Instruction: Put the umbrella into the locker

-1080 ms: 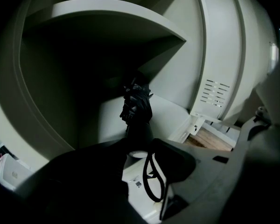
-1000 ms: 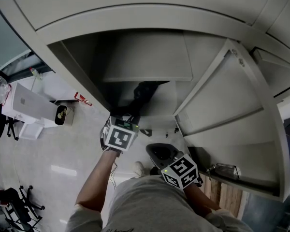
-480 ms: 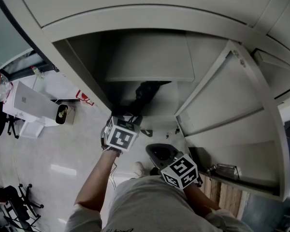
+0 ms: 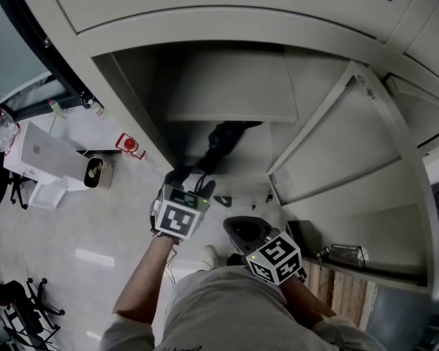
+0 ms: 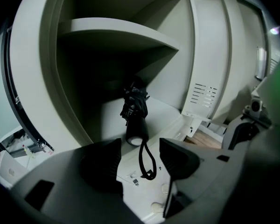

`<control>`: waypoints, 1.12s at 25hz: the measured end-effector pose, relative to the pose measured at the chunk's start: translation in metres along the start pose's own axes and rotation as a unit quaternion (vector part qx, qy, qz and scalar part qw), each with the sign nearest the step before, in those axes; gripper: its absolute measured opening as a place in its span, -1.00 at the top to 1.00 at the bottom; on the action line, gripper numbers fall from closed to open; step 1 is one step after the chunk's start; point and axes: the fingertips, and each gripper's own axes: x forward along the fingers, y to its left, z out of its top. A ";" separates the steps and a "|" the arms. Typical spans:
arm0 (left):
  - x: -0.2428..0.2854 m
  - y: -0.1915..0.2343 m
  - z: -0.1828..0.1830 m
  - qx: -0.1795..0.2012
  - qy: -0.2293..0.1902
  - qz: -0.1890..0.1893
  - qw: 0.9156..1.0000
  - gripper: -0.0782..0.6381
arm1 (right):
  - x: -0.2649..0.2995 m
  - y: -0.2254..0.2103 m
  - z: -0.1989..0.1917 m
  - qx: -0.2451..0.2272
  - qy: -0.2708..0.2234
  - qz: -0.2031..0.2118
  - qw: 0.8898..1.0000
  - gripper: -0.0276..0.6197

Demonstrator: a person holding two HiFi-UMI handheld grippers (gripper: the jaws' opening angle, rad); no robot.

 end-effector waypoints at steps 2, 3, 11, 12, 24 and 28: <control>-0.003 -0.003 -0.004 0.001 0.002 -0.005 1.000 0.04 | 0.000 0.000 -0.001 -0.001 0.003 -0.003 1.000 0.82; -0.005 -0.003 -0.005 0.000 0.002 -0.007 1.000 0.04 | 0.000 0.000 -0.001 -0.002 0.004 -0.004 1.000 0.82; -0.026 -0.013 -0.020 0.000 0.000 -0.020 1.000 0.12 | 0.001 0.001 0.002 -0.006 0.001 -0.015 1.000 0.82; -0.029 -0.015 -0.024 0.004 0.003 -0.021 1.000 0.15 | 0.001 0.002 0.003 -0.006 0.000 -0.017 1.000 0.82; -0.057 -0.037 -0.049 0.004 -0.020 -0.019 1.000 0.69 | 0.000 0.008 0.003 -0.003 -0.004 -0.029 1.000 0.82; -0.065 -0.048 -0.055 -0.016 -0.027 -0.035 0.999 0.73 | -0.002 0.007 0.005 -0.006 -0.005 -0.030 1.000 0.82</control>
